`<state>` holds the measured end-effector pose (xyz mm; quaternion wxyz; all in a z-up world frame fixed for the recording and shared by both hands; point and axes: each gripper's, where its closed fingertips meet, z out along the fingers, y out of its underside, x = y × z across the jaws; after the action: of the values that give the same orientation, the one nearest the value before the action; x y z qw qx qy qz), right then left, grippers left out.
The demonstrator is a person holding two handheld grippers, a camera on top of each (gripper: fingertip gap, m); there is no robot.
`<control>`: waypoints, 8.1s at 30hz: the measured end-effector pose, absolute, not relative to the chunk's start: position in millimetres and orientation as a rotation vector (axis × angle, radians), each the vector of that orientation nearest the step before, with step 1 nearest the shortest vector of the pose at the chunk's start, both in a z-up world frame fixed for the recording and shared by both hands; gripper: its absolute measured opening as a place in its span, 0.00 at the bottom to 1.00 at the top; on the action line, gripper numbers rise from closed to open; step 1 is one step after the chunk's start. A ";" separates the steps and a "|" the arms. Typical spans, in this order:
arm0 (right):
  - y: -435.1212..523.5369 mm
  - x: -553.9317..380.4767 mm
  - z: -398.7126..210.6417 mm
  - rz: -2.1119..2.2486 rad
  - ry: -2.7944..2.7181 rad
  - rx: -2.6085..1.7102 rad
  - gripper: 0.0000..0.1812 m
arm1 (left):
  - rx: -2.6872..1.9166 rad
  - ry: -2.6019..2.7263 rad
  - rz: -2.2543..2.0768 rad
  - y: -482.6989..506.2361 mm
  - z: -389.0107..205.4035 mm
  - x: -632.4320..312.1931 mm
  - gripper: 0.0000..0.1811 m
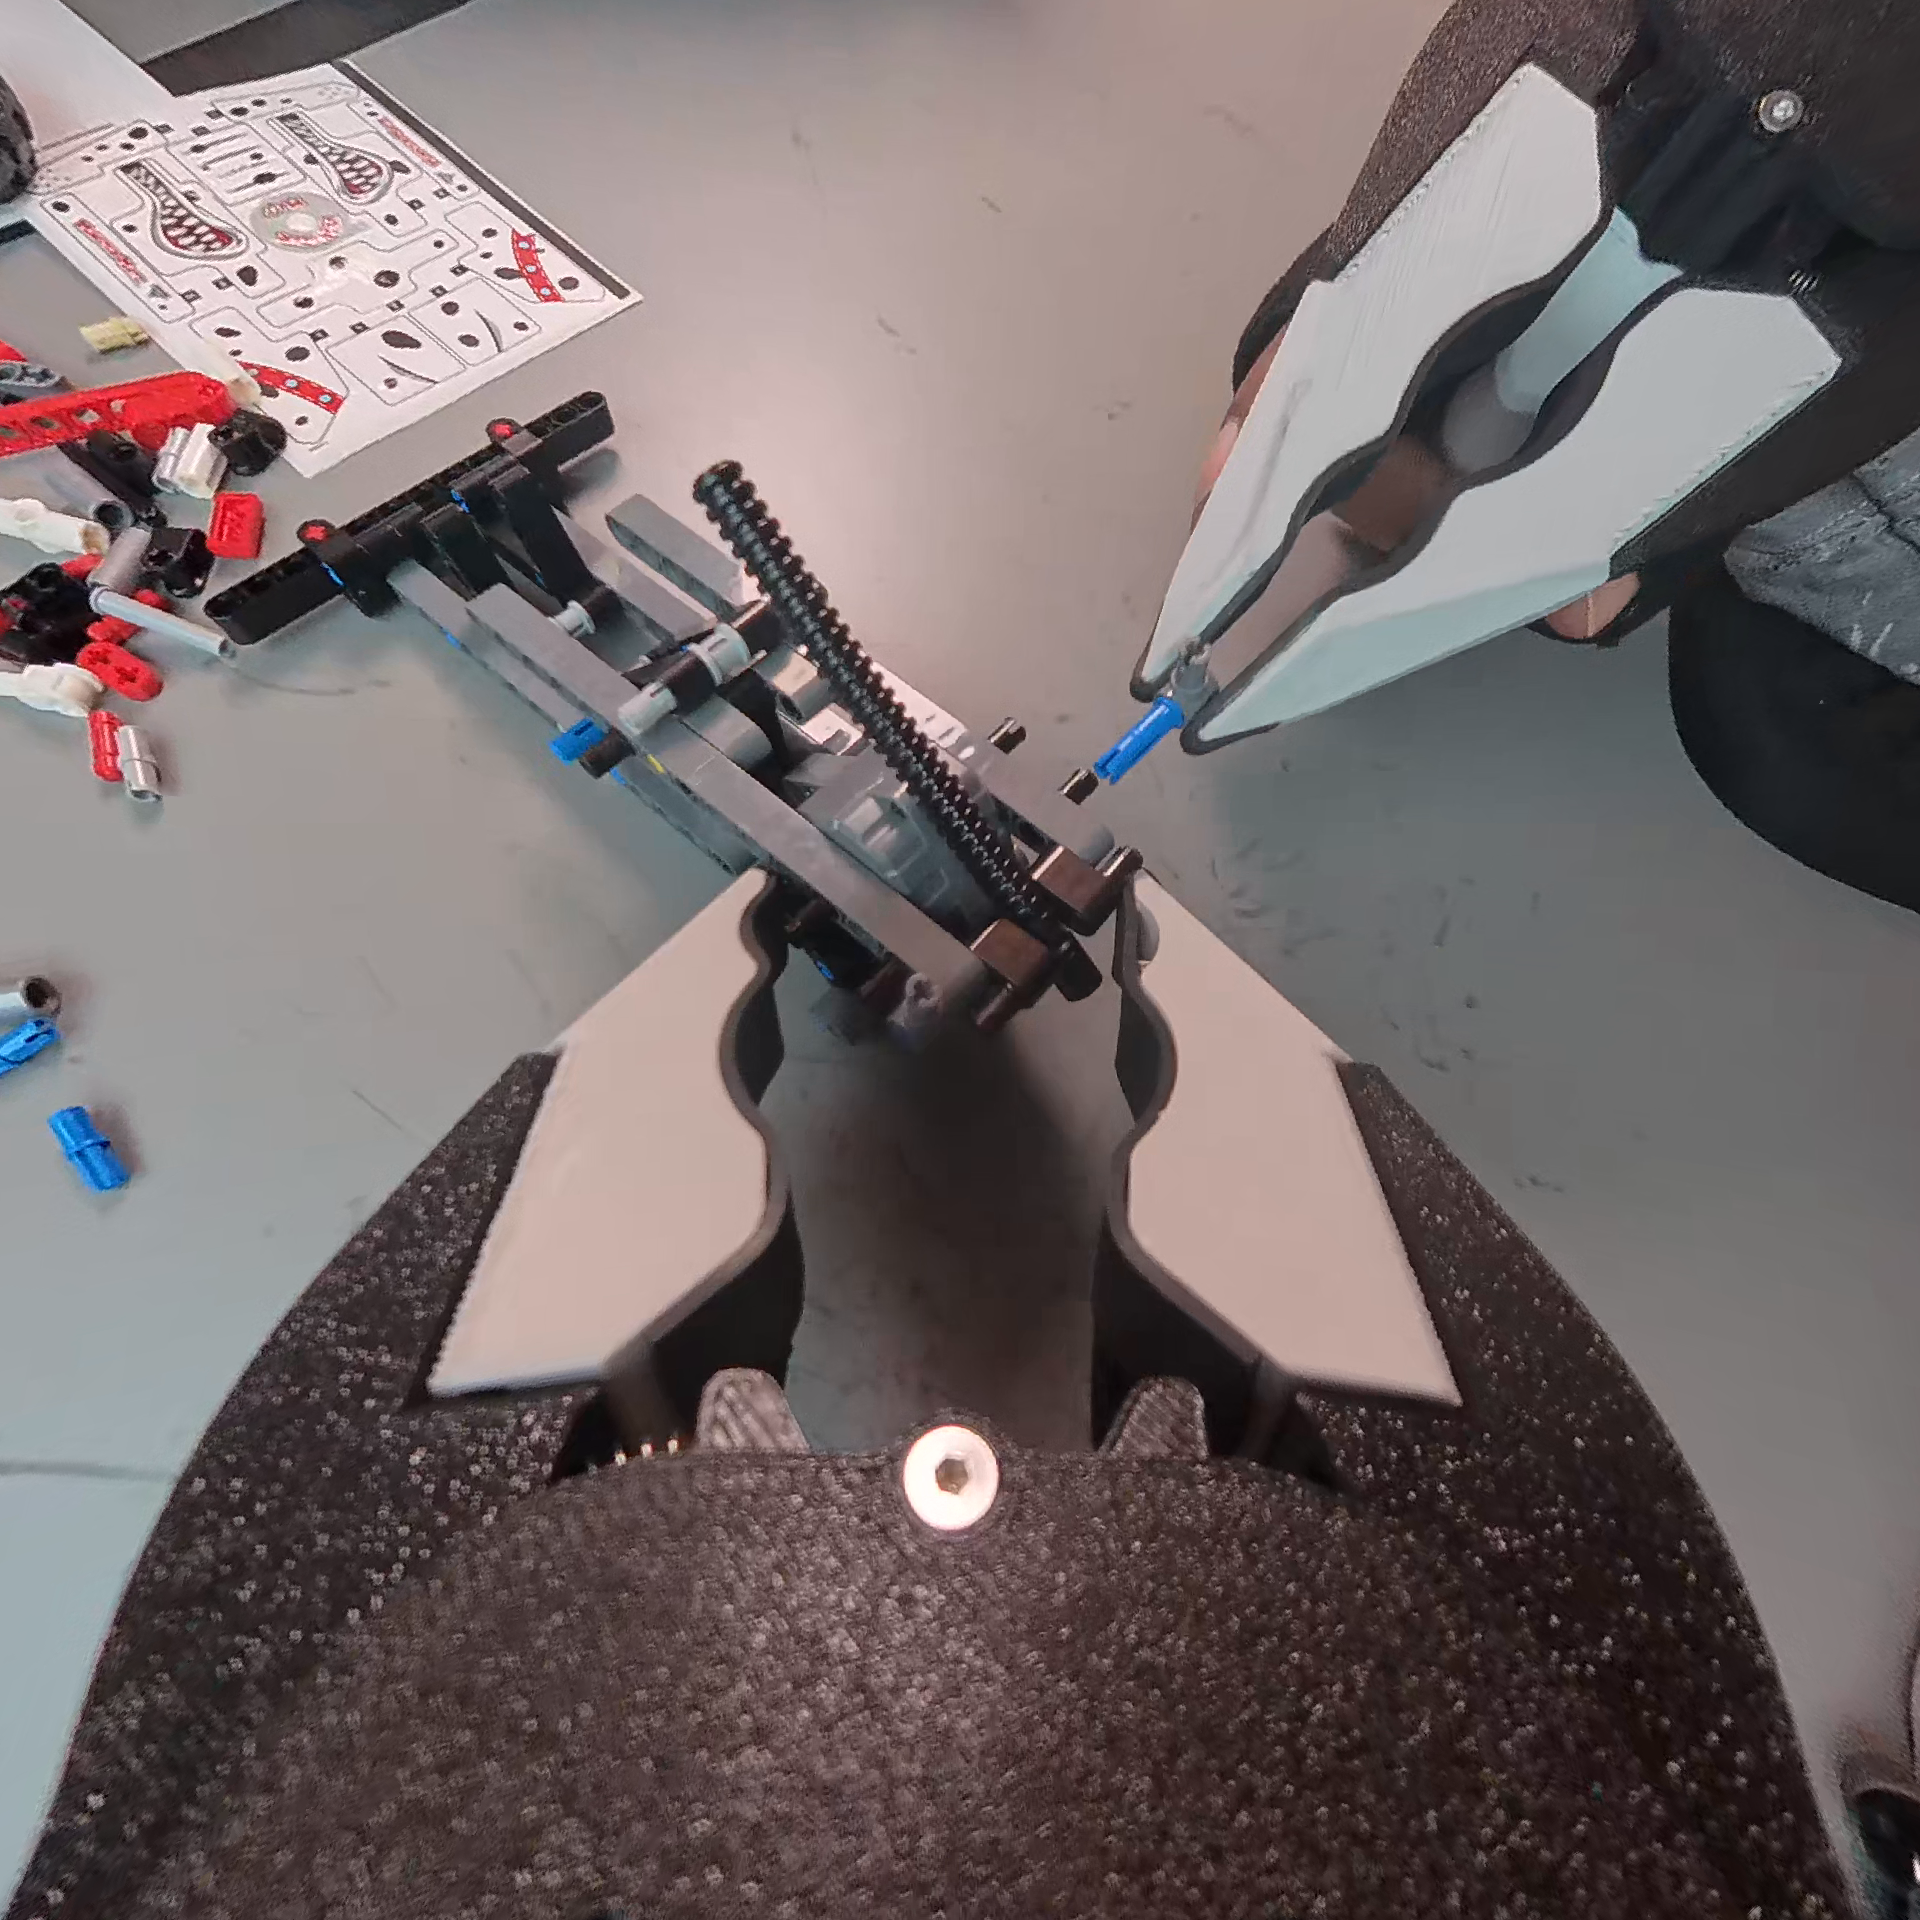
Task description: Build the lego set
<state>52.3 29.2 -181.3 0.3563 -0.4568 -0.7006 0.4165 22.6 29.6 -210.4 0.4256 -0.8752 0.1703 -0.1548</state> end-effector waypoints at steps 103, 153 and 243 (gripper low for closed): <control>10.6 41.8 -193.6 0.919 -2.030 -1.271 0.03 | -2.246 0.492 -0.379 12.6 -210.4 13.2 0.33; -27.0 50.9 -161.6 1.064 -1.988 -1.054 0.04 | -1.827 0.778 -0.739 -31.3 -142.1 52.8 0.11; -0.4 60.1 -194.8 0.610 -2.265 -1.581 0.03 | -2.228 0.580 -0.439 0.1 -205.2 30.9 0.31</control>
<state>60.1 -0.4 -194.8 0.1558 -0.5522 -0.7909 0.2129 30.9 0.1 -205.2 0.3884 -0.8760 0.2279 -0.1726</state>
